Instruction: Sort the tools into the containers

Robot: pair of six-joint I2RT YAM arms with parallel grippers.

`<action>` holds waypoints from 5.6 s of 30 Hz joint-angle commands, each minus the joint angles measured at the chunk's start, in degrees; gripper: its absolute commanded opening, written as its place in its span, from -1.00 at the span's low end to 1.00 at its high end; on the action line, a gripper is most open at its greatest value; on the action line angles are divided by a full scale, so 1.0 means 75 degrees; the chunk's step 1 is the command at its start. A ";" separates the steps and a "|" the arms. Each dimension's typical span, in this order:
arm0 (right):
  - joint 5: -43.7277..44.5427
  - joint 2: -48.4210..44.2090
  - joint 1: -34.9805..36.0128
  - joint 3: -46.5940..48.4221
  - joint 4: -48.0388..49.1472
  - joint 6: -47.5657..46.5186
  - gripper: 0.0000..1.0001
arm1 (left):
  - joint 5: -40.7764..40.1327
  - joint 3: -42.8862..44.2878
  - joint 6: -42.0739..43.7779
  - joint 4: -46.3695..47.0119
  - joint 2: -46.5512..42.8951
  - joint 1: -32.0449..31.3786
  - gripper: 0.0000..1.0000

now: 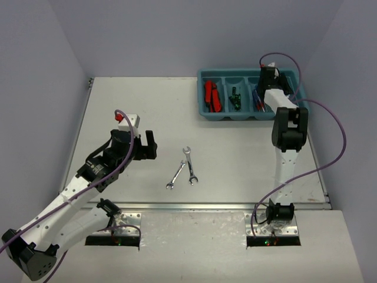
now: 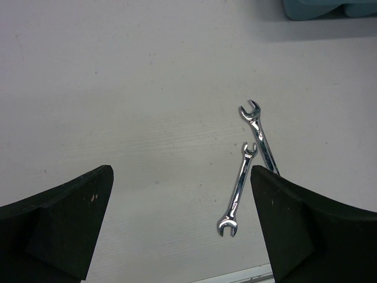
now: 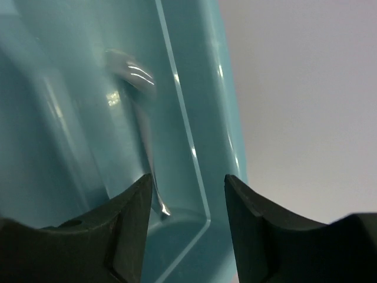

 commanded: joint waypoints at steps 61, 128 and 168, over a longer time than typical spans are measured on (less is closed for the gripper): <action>-0.5567 -0.1392 0.6377 -0.2479 -0.5061 0.7827 -0.18 | -0.1400 0.0186 -0.0527 -0.0027 -0.0174 -0.0009 1.00; 0.0678 -0.0002 0.0627 0.1453 0.2233 -0.2079 -1.00 | -0.0814 0.0091 -0.0328 0.0162 -0.0591 -0.0267 1.00; -0.3996 -0.3980 0.3574 -0.1773 -0.3813 0.6587 0.98 | -0.1107 0.0158 -0.0328 0.0116 -0.0303 -0.0244 1.00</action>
